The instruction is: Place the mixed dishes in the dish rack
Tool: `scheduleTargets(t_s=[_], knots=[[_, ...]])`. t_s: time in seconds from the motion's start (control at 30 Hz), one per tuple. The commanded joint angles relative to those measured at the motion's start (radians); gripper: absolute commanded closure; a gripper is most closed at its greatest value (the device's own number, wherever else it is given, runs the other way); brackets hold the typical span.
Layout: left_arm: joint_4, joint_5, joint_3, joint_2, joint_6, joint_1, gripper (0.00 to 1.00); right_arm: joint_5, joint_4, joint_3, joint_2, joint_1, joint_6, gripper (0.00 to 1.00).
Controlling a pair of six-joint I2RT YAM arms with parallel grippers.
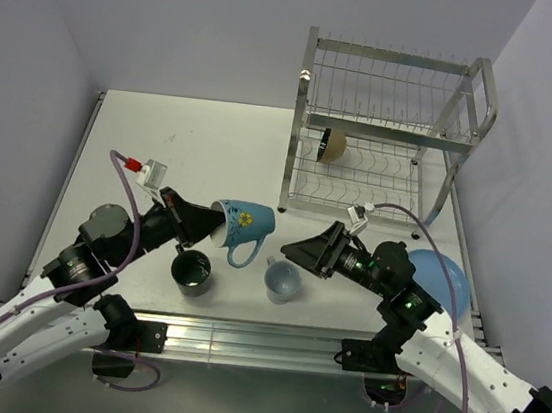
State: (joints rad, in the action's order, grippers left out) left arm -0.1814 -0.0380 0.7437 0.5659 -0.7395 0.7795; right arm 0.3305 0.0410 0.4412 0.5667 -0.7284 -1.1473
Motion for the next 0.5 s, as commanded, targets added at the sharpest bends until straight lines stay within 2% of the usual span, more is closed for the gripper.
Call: scheduleTargets(t_s=[0.0, 0.1, 0.23, 0.47], knots=[[0.293, -0.083, -0.082, -0.018, -0.073, 0.001, 1.00, 0.119, 0.357, -0.041, 0.022, -0.025, -0.167, 0.28], [0.378, -0.089, -0.119, -0.012, -0.115, 0.001, 1.00, 0.093, 0.451, -0.036, 0.055, -0.089, -0.172, 0.32], [0.424, -0.095, -0.128, -0.001, -0.127, 0.001, 1.00, 0.035, 0.454, -0.013, 0.059, -0.156, -0.146, 0.35], [0.542, -0.126, -0.150, 0.023, -0.181, 0.001, 1.00, 0.030, 0.597, -0.006, 0.177, -0.210, -0.158, 0.39]])
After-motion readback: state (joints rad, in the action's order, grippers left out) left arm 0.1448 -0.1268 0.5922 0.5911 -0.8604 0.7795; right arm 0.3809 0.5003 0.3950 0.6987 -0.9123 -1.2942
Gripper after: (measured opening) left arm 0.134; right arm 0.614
